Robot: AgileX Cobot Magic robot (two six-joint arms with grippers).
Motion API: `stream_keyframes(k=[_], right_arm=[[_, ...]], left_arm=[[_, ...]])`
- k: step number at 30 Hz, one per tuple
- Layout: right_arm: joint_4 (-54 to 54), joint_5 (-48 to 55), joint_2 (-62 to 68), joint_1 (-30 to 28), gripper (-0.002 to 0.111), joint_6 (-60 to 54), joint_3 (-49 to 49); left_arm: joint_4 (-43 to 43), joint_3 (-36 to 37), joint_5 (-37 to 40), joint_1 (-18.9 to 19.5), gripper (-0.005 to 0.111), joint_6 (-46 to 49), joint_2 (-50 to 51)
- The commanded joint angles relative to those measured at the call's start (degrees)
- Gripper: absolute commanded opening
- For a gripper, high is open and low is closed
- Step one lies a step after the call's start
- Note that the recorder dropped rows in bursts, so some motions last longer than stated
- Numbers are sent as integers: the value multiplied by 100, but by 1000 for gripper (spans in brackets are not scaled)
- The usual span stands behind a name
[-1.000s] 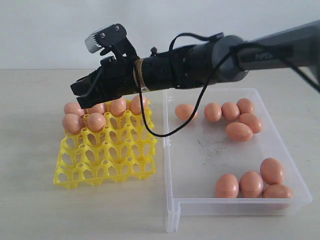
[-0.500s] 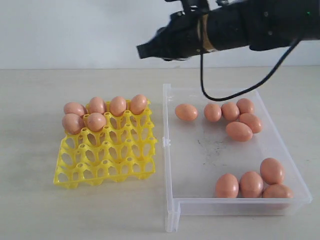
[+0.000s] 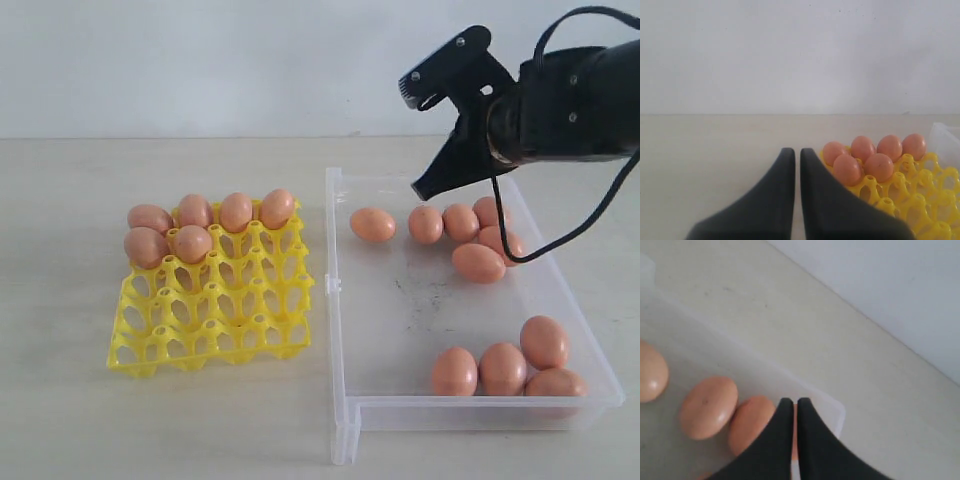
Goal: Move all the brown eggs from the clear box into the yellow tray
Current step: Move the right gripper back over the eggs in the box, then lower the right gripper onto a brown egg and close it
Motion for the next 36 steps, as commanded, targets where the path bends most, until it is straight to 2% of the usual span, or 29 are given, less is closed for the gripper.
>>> stream_keyframes(k=[1, 5, 7, 12, 15, 17, 21, 22, 23, 26, 31, 36], right_arm=[[3247, 516, -61, -244, 0, -3423, -410], [6593, 1116, 118, -587, 0, -6825, -816], [7361, 1642, 332, -758, 0, -7521, -1010], [7311, 2060, 778, -881, 0, -7587, -1169], [7326, 2148, 943, -868, 7, -7956, -1169], [7326, 2165, 977, -868, 22, -8187, -1169], [7326, 1968, 986, -868, 68, -8321, -1169], [7310, 1909, 1001, -868, 77, -8321, -1169], [7281, 1912, 1030, -868, 80, -8376, -1169], [7057, 1915, 1148, -868, 72, -8387, -1169], [6878, 1962, 1425, -868, 52, -8518, -1169], [6878, 1737, 1635, -868, 56, -8532, -1169]], left_arm=[[-30, 22, -83, 12, 4, 1, -17], [-30, 22, -83, 12, 4, 1, -17], [-30, 22, -83, 12, 4, 1, -17], [-30, 22, -83, 12, 4, 1, -17], [-30, 22, -83, 12, 4, 1, -17], [-30, 22, -83, 12, 4, 1, -17], [-30, 22, -83, 12, 4, 1, -17], [-30, 22, -83, 12, 4, 1, -17], [-30, 22, -83, 12, 4, 1, -17], [-30, 22, -83, 12, 4, 1, -17], [-30, 22, -83, 12, 4, 1, -17], [-30, 22, -83, 12, 4, 1, -17]])
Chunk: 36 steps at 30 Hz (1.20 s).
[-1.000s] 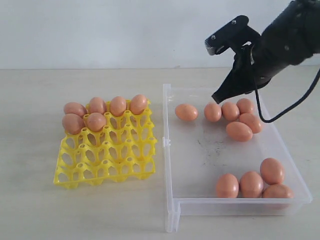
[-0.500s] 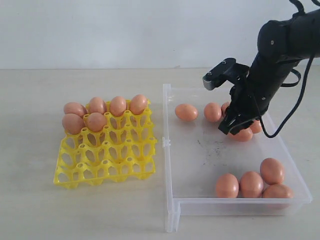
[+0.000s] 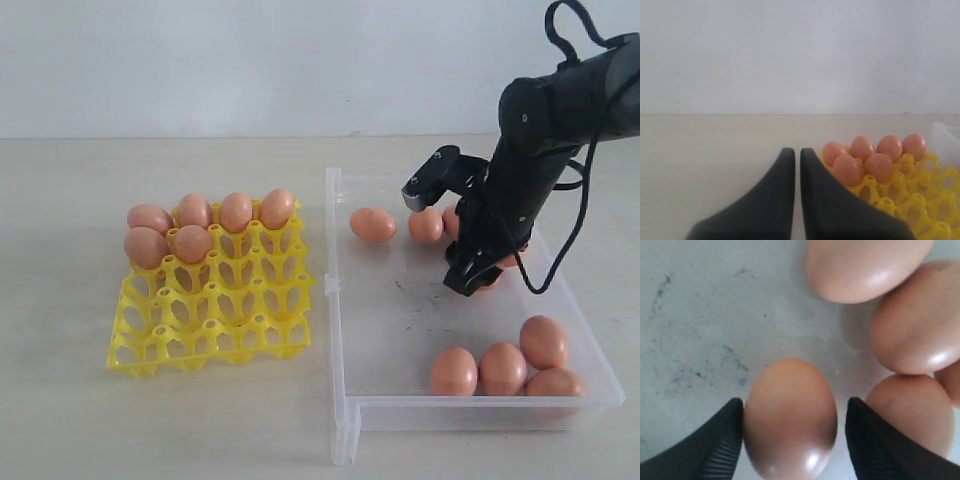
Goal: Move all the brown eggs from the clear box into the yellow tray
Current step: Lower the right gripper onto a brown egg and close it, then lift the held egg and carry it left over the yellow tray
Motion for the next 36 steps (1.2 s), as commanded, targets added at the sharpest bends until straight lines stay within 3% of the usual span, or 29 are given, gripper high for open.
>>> stream_keyframes(k=[1, 19, 22, 24, 31, 36], right_arm=[[-75, -207, 136, -32, 57, -68, -23], [246, -402, 250, -32, 57, 679, -37], [246, -252, 250, -32, 34, 878, -37], [246, -132, 250, -32, 0, 966, -37], [529, -599, 110, -32, 0, 1257, -26], [2034, -2037, -467, 13, 0, 324, 430]], left_arm=[[-30, 22, -83, 12, 4, 1, -17], [-30, 22, -83, 12, 4, 1, -17], [-30, 22, -83, 12, 4, 1, -17], [-30, 22, -83, 12, 4, 1, -17], [-30, 22, -83, 12, 4, 1, -17], [-30, 22, -83, 12, 4, 1, -17]])
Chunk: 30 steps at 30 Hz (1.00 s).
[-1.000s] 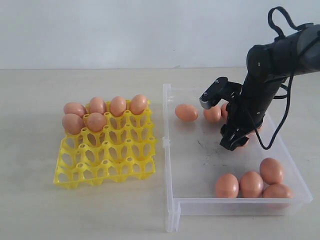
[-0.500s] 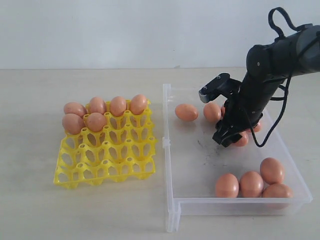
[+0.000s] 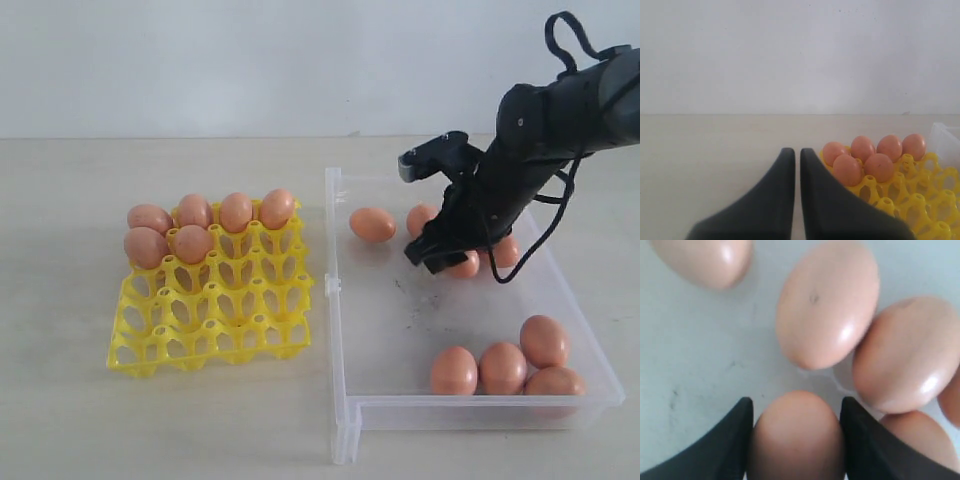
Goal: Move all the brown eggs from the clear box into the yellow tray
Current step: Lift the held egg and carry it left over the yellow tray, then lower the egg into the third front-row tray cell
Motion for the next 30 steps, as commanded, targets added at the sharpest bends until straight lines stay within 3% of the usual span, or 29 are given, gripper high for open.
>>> stream_keyframes(k=[1, 5, 12, 16, 20, 23, 26, 30], right_arm=[[1308, -1360, -617, 38, 0, -953, 455], [1970, -2858, -1120, 361, 0, -1533, 1045], [1736, -4971, -1271, 1380, 0, -971, 1422], [18, -6164, -1127, 1813, 0, 866, 1422], [-2341, -7778, -740, 1825, 0, 3349, 1422], [-2610, -8605, -345, 1826, 0, 3659, 1409], [-2790, -8679, 64, 1826, 0, 3752, 1255], [-4123, -8644, 745, 1826, 0, 4369, 583]], left_arm=[[-30, 22, -83, 12, 4, 1, -17], [-30, 22, -83, 12, 4, 1, -17], [-30, 22, -83, 12, 4, 1, -17], [-30, 22, -83, 12, 4, 1, -17], [-30, 22, -83, 12, 4, 1, -17], [-30, 22, -83, 12, 4, 1, -17], [-30, 22, -83, 12, 4, 1, -17], [-30, 22, -83, 12, 4, 1, -17]])
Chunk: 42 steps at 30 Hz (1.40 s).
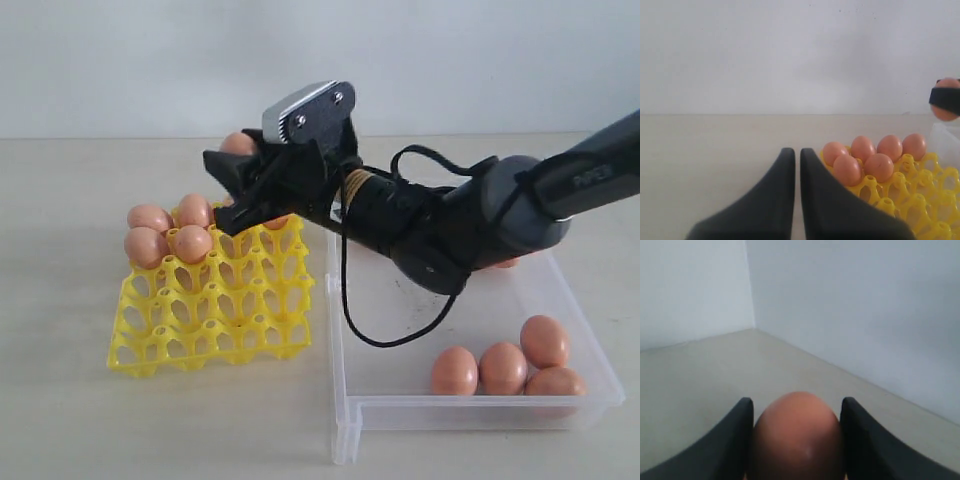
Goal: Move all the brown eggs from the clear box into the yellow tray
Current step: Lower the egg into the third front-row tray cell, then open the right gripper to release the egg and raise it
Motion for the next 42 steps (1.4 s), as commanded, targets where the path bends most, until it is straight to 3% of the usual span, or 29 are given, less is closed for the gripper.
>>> stream_keyframes(k=[1, 21, 25, 35, 39, 42], right_arm=[[-1148, -86, 595, -11, 0, 879, -706], [-845, 687, 1023, -62, 0, 926, -993], [-290, 700, 1344, -62, 0, 850, -1019], [-510, 758, 1592, -52, 0, 927, -1379], [-630, 758, 1592, -52, 14, 927, -1379], [-614, 792, 1592, -52, 40, 985, -1379]], left_arm=[[-30, 22, -83, 12, 4, 1, -17], [-30, 22, -83, 12, 4, 1, -17], [-30, 22, -83, 12, 4, 1, -17], [-30, 22, -83, 12, 4, 1, -17], [-30, 22, -83, 12, 4, 1, -17], [-30, 22, -83, 12, 4, 1, -17]])
